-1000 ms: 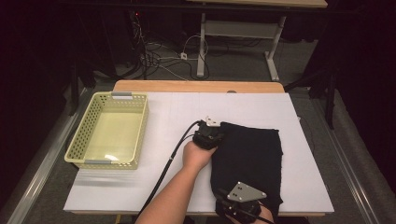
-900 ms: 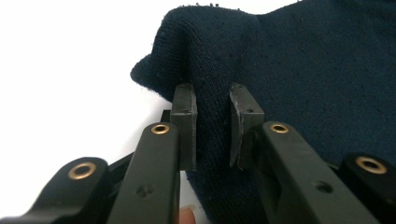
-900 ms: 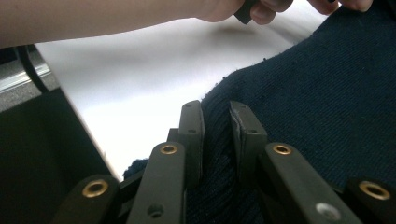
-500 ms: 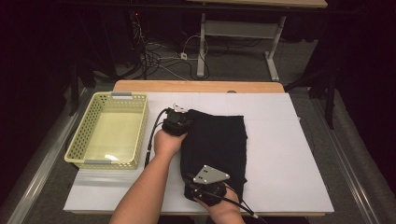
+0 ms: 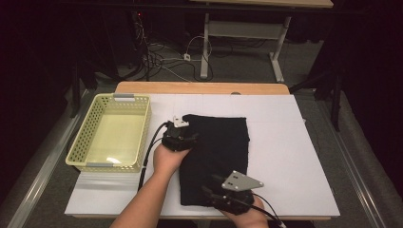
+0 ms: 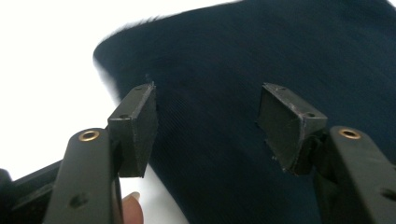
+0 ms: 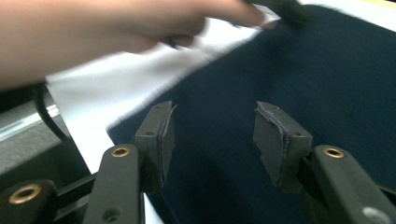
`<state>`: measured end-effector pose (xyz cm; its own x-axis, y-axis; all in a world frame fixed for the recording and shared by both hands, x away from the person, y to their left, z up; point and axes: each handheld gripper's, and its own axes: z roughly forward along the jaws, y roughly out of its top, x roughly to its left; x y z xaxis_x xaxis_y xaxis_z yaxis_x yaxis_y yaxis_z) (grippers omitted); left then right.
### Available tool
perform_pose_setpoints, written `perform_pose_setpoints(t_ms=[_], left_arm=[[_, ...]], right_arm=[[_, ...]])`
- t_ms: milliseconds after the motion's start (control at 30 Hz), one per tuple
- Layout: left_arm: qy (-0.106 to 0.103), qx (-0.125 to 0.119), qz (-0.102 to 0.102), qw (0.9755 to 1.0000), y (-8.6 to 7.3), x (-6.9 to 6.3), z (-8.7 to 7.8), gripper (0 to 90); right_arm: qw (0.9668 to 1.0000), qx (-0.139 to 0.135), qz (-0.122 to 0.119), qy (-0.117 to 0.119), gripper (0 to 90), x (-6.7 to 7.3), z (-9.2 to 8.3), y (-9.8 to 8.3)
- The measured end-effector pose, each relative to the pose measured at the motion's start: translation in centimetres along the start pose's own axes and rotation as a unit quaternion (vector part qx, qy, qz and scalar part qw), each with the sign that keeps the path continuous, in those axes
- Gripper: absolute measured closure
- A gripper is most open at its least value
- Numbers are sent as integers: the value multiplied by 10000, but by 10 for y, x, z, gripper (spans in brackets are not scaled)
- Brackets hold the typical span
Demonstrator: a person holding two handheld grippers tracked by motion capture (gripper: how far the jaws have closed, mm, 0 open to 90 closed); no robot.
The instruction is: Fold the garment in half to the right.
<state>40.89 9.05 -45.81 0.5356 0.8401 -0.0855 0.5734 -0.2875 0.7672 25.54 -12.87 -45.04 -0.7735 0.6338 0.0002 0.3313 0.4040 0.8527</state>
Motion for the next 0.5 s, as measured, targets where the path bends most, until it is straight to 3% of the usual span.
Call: perform_pose_setpoints(t_ms=[67,167,300,467,500], left_arm=[[-54,-73,143,9999,-9,-7,-12,373],[-219,-180,194,9994,-24,-17,-29,372],[-375,-181,363,9985,-51,-29,-50,372],[-712,-149,140,9973,-86,-37,-73,348],[-763,-101,185,9969,-92,-39,-76,344]], right_arm=[[9999,49,81,-125,497,-8,-13,-10],[9994,104,214,-241,488,-18,-29,-26],[9986,139,345,-388,472,-26,-48,-43],[9980,226,404,-428,444,-30,-60,-59],[9979,238,408,-440,439,-30,-61,-62]])
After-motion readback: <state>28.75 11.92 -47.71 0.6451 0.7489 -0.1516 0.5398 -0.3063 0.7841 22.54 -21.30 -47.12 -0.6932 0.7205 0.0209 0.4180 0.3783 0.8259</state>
